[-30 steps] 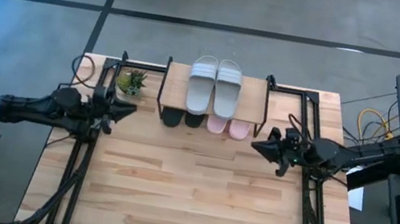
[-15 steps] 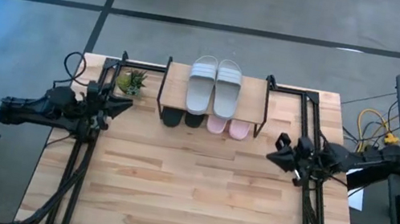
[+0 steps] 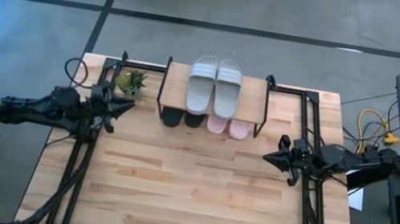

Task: Pick and place slides into the shelf
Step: Return to Home Position

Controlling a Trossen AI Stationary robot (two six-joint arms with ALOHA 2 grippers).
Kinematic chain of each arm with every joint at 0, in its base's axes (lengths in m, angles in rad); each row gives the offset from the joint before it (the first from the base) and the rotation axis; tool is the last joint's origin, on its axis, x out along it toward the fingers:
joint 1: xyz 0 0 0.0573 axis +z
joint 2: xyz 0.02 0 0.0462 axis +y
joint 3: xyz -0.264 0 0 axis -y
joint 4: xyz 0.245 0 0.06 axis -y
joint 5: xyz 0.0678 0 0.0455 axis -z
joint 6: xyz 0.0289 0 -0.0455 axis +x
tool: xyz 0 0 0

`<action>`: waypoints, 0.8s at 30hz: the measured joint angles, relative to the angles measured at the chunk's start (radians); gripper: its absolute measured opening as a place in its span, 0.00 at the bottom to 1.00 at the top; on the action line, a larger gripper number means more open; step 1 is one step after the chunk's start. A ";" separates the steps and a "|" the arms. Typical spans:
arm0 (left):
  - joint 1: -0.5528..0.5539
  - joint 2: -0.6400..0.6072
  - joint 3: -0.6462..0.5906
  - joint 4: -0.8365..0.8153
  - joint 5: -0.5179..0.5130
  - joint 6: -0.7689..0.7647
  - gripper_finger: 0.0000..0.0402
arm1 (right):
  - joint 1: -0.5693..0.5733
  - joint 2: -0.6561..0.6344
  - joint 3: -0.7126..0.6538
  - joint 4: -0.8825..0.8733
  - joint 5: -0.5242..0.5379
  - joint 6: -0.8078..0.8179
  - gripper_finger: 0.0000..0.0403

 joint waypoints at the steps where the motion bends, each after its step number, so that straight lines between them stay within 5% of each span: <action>1: 0.000 -0.009 -0.011 -0.012 0.024 0.018 0.13 | 0.000 0.000 0.000 0.002 0.002 0.000 0.03; 10: 0.000 -0.099 -0.226 0.180 0.239 0.048 0.13 | -0.016 0.001 -0.011 -0.033 0.064 0.016 0.03; 14: 0.000 -0.093 -0.309 0.339 0.254 0.059 0.13 | -0.050 -0.005 -0.012 -0.032 0.062 0.028 0.03; 24: 0.004 -0.100 -0.315 0.301 0.266 0.043 0.13 | -0.180 -0.050 -0.019 -0.032 -0.022 0.014 0.03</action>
